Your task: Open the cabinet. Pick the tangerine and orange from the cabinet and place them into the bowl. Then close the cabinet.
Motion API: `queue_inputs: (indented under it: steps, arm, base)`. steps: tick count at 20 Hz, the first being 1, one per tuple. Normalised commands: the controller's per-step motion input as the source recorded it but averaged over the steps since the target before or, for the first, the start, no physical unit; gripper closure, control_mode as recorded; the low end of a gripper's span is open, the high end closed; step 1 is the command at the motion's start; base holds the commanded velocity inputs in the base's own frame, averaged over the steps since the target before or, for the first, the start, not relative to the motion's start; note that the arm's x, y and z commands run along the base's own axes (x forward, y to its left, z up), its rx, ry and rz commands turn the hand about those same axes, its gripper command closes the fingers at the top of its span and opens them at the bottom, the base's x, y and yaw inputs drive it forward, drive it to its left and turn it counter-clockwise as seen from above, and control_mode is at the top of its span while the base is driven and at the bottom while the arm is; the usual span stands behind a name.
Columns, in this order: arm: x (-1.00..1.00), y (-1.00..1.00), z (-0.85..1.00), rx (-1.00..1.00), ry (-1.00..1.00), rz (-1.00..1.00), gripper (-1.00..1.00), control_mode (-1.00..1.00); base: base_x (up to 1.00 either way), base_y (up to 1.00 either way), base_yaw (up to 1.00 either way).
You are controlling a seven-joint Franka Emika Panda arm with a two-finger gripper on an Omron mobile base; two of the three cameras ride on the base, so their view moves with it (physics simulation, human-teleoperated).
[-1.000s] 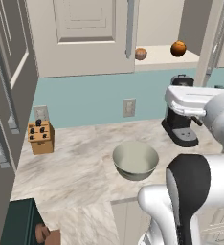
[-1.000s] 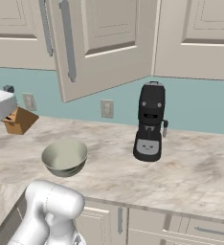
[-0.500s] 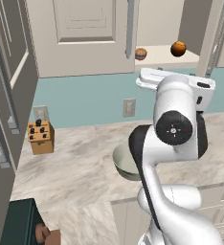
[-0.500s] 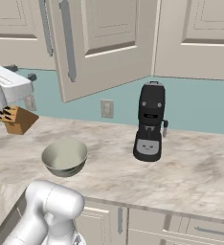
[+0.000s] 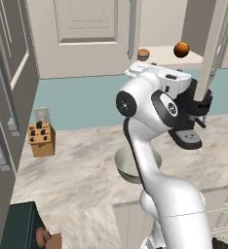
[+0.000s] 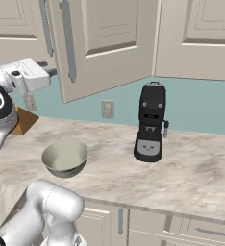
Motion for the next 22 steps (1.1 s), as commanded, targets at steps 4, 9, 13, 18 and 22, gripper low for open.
queue_inputs:
  steps: [4,9,13,18,22]
  arm:
    - [0.46,-0.44,0.0,0.01,0.07,-0.22,-1.0,-1.0]
    - [0.37,-0.53,0.0,0.03,0.02,-0.14,-1.0,-1.0]
    - [0.03,-0.74,0.0,0.07,0.02,-0.2,-1.0,-1.0]
    - [-0.06,-0.94,0.0,0.1,0.0,-0.29,-1.0,-1.0]
    - [-0.23,-0.98,0.0,0.12,0.0,-0.34,-1.0,-1.0]
  base:
    - [0.0,0.0,0.0]
    - [0.0,0.0,0.0]
    - [0.0,0.0,0.0]
    - [0.0,0.0,0.0]
    - [0.0,0.0,0.0]
